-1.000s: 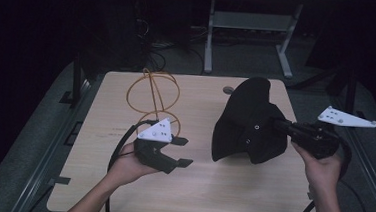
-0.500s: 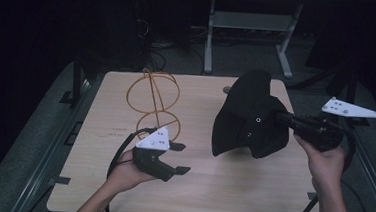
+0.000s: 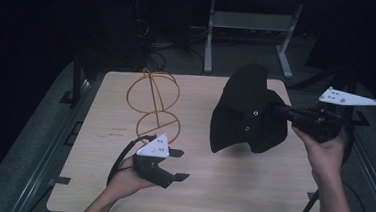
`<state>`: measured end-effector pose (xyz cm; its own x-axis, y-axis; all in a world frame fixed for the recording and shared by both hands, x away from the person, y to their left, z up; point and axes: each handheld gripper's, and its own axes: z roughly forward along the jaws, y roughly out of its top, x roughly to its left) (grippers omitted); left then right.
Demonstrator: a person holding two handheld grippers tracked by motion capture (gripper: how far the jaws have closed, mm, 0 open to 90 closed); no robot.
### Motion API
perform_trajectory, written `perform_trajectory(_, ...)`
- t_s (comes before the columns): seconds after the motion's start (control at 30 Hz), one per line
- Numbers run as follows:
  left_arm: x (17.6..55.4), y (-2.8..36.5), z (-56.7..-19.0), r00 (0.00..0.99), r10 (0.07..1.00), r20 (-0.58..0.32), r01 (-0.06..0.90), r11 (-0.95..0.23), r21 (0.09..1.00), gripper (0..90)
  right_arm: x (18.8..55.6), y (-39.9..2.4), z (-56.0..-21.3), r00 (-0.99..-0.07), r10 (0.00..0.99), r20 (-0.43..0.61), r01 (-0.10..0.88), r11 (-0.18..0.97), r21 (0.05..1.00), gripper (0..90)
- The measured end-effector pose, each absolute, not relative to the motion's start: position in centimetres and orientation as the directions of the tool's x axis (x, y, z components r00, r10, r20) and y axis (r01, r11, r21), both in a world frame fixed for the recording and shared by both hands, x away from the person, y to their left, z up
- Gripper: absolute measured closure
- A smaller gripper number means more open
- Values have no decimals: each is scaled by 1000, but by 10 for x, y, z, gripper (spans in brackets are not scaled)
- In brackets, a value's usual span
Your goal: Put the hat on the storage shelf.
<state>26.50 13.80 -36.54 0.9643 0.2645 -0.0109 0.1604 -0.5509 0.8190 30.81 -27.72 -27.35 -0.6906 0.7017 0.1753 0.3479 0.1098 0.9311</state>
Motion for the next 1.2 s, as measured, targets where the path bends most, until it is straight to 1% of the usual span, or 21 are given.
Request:
perform_trajectory(0.6,258,135,-382,968,253,-9,155,-566,810,290,323,-248,-247,-734,668,126,319,174,932,861)
perform_trajectory(0.9,255,133,-387,969,245,-15,157,-571,806,286,333,-233,-237,-750,650,121,317,192,929,861)
perform_trajectory(1.2,254,134,-389,971,240,-3,145,-578,803,283,343,-219,-231,-764,634,120,314,202,928,861)
